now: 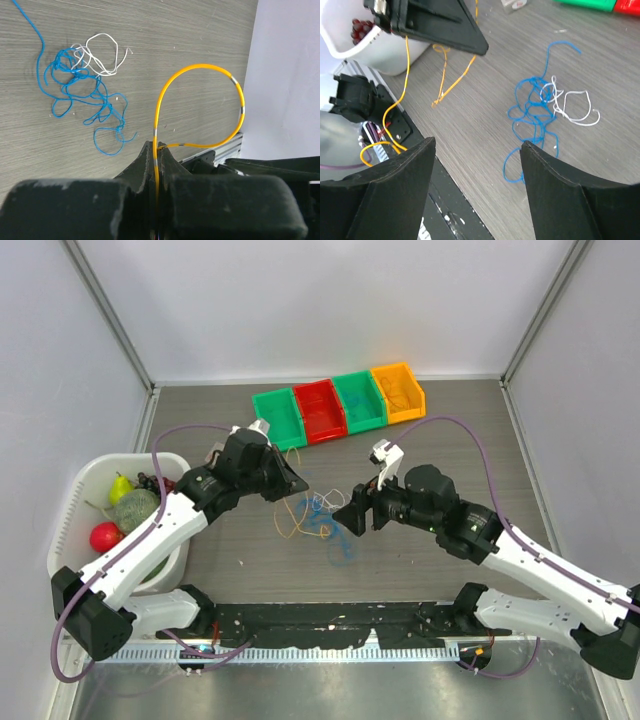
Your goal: Untangle the cables
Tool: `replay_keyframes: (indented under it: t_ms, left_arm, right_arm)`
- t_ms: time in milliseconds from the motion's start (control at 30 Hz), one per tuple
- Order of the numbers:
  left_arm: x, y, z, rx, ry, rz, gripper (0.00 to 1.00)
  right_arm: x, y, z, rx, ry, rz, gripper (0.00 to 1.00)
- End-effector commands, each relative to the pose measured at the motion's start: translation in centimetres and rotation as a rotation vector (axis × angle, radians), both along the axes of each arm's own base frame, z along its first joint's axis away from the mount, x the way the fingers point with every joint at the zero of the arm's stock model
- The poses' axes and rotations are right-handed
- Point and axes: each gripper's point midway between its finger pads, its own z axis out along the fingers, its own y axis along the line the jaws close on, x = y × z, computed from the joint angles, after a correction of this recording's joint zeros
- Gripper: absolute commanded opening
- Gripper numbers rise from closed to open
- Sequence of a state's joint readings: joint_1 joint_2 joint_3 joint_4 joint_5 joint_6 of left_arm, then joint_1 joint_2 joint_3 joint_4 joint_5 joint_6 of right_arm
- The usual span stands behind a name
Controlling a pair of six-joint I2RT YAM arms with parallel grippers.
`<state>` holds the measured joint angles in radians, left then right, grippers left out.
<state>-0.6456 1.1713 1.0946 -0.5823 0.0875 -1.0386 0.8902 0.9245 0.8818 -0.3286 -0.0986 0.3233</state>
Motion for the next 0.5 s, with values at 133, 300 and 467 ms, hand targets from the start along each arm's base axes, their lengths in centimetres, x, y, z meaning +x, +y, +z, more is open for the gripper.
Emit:
replay_keyframes:
  t_ms: [133, 300, 467]
  left_arm:
    - [0.2, -0.1, 1.7, -0.008, -0.076, -0.047, 0.0]
    - [-0.3, -1.4, 2.5, -0.072, -0.092, -0.111, 0.0]
    - [-0.2, -1.7, 2.9, -0.106, -0.112, -0.109, 0.0]
  right_arm:
    - [-0.7, 4.8, 6.8, 0.206, -0.018, 0.175, 0.75]
    - [1.2, 7.9, 4.6, 0.242, 0.047, 0.181, 0.76]
    - [1.2, 9.5, 3.6, 0.298, 0.111, 0.215, 0.76]
